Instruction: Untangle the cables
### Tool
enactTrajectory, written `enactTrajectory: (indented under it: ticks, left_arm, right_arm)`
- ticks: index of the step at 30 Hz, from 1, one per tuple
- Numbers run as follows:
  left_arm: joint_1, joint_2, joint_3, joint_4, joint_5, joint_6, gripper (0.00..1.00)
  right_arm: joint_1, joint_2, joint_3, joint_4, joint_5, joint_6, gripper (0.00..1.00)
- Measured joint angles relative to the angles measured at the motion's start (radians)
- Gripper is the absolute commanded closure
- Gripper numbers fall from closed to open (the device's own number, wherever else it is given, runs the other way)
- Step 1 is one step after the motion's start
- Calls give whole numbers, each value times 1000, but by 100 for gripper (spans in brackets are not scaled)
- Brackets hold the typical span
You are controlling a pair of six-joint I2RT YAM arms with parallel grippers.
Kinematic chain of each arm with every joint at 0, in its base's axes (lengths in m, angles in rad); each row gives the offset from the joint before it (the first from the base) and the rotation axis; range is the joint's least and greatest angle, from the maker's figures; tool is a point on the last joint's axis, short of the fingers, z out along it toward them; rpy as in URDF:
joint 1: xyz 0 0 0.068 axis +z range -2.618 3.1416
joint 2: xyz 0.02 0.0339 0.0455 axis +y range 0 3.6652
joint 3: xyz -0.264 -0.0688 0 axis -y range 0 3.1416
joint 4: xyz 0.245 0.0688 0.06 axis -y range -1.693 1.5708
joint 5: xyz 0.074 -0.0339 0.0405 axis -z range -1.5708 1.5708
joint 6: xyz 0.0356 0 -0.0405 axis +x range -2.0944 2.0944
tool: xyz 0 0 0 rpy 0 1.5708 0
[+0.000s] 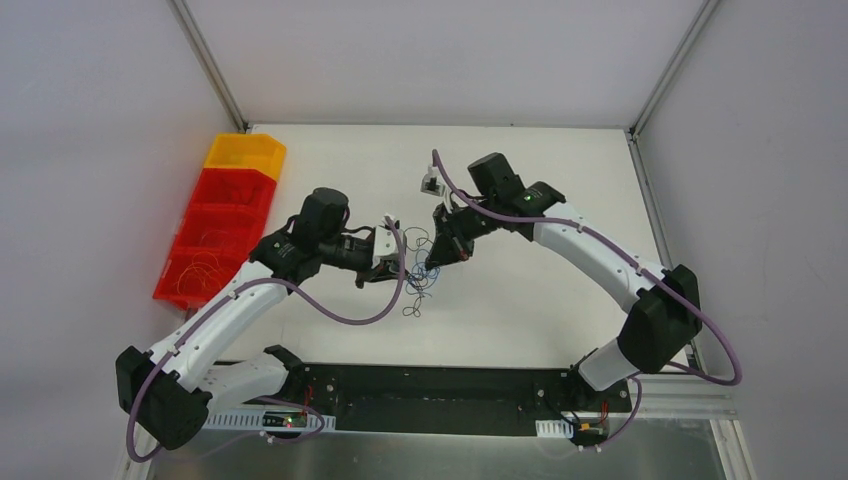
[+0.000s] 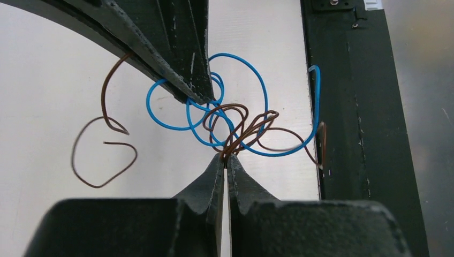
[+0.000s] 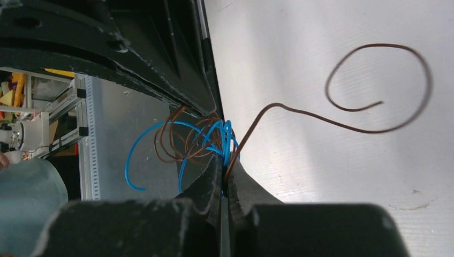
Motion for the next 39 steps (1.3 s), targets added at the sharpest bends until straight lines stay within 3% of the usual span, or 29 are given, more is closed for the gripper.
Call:
enactTrajectory:
  ticks: [9,15,25,30,31,34,36,39]
  left_arm:
    - [-6,0,50,-8,-40,-69,100]
    - [-6,1,182,6,-57,-270,100]
    - [12,72,409,154,-152,-655,100]
    - [32,108,528,203,-174,-735,100]
    - [36,115,545,201,-174,-737,93]
    - [45,122,544,172,-165,-716,51]
    - [58,114,486,139,-145,-670,38]
    - [69,105,346,65,-142,-571,31]
  right_arm:
    - [-156,55,0,-16,13,29,100]
    - [-273,144,3,-67,57,33,96]
    - [-333,228,24,-109,93,40,91]
    - [-354,268,24,-127,106,35,100]
    - [-354,269,24,-130,103,35,100]
    - [-353,259,24,-121,80,45,100]
    - [-352,238,24,-97,58,66,100]
    - [-349,182,25,-71,20,93,100]
